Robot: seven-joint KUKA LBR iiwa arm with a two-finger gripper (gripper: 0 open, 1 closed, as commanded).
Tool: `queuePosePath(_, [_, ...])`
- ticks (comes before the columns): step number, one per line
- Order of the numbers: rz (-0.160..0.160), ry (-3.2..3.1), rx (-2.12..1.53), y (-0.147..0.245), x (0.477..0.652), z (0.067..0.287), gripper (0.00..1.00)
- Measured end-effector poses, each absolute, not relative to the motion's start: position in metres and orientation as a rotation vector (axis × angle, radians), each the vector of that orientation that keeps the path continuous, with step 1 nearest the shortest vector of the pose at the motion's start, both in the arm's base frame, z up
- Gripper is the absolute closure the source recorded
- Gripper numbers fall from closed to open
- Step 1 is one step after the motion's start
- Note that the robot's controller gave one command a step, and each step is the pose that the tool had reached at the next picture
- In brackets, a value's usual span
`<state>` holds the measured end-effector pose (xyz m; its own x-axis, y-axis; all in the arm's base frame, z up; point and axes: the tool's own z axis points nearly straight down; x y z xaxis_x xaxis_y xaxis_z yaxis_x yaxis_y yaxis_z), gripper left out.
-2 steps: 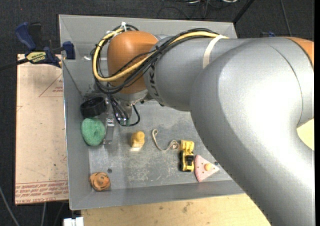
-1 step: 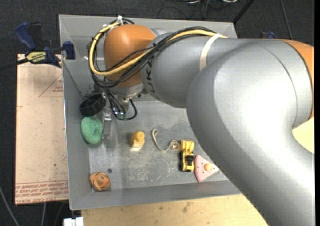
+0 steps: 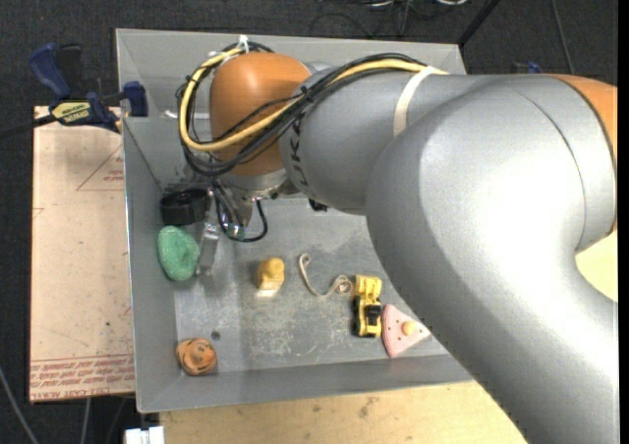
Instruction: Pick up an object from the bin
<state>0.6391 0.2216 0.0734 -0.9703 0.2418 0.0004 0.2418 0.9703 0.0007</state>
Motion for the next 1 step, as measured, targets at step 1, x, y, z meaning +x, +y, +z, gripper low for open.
queuePosePath(1, [0.000,-3.129,-0.295,0.2109,0.6161,0.0711,0.00])
